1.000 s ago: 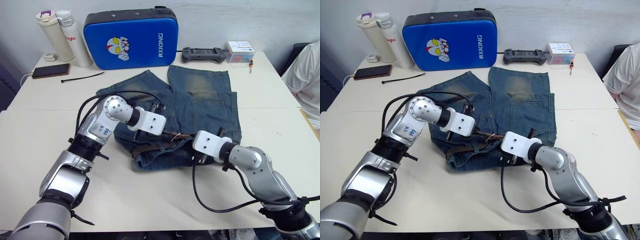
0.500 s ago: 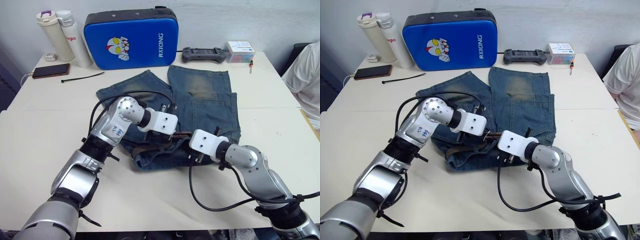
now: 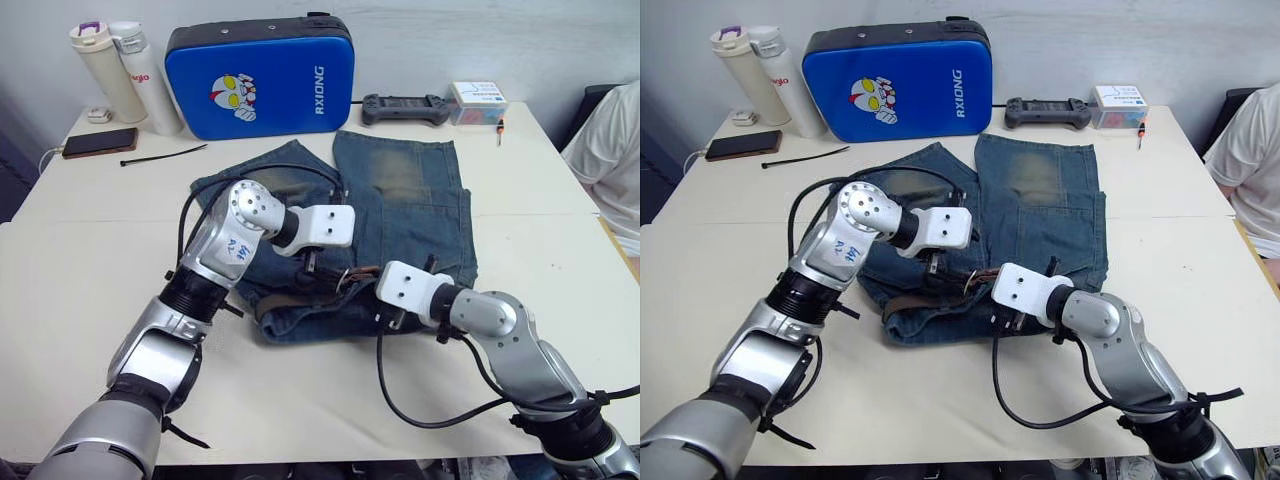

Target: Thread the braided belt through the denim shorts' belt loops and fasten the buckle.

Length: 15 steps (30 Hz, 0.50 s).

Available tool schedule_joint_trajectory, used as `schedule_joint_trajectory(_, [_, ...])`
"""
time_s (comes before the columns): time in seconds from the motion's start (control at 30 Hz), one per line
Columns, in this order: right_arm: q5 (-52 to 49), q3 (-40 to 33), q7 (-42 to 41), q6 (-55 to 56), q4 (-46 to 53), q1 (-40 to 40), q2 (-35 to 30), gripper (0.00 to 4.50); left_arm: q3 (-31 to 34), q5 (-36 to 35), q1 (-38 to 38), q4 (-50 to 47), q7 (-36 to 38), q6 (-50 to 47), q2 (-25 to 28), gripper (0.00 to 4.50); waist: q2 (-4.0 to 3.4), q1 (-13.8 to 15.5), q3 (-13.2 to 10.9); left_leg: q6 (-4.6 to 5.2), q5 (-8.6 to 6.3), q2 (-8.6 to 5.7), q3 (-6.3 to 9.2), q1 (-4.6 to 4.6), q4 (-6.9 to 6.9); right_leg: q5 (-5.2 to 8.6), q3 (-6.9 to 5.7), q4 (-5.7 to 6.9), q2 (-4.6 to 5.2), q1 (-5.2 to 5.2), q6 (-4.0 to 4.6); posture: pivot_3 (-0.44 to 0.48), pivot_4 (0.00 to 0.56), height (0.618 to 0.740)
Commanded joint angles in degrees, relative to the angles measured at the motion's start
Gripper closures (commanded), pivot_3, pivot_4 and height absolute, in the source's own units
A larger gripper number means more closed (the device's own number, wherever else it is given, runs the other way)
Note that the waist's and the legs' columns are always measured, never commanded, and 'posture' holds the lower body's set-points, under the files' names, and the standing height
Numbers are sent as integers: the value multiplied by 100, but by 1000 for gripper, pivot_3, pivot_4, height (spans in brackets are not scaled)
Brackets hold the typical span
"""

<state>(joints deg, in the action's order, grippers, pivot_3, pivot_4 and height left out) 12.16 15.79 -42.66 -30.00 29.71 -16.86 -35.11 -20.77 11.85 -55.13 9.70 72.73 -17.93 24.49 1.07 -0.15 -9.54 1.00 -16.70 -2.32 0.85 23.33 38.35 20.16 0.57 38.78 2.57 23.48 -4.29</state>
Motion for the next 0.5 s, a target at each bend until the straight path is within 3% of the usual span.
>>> schedule_joint_trajectory(0.03, [-5, -199, 46, 33, 217, -100, -89, 4500, 198, -513, -254, -276, 452, -348, 228, 75, 0, 8, 0, 0, 0, 0, 0, 0, 1, 0, 0, -1, 0, -1, 0, 0, 150, 740])
schedule_joint_trajectory(0.3, [-11, -146, 46, 19, 177, -112, -79, 4500, 377, -1129, -535, -326, 768, -1140, 627, 75, 0, 0, 0, 0, 0, 0, 1, 0, 1, 0, -1, -1, 0, -1, 0, 0, 150, 740])
schedule_joint_trajectory(0.5, [-299, -362, -290, 225, 385, 69, -384, 4500, 677, -1989, -443, -954, 1203, -2500, 1245, 75, 0, -5, 0, 0, 0, 1, 2, 1, -1, 0, 1, -1, 0, 0, 0, 0, 150, 740])
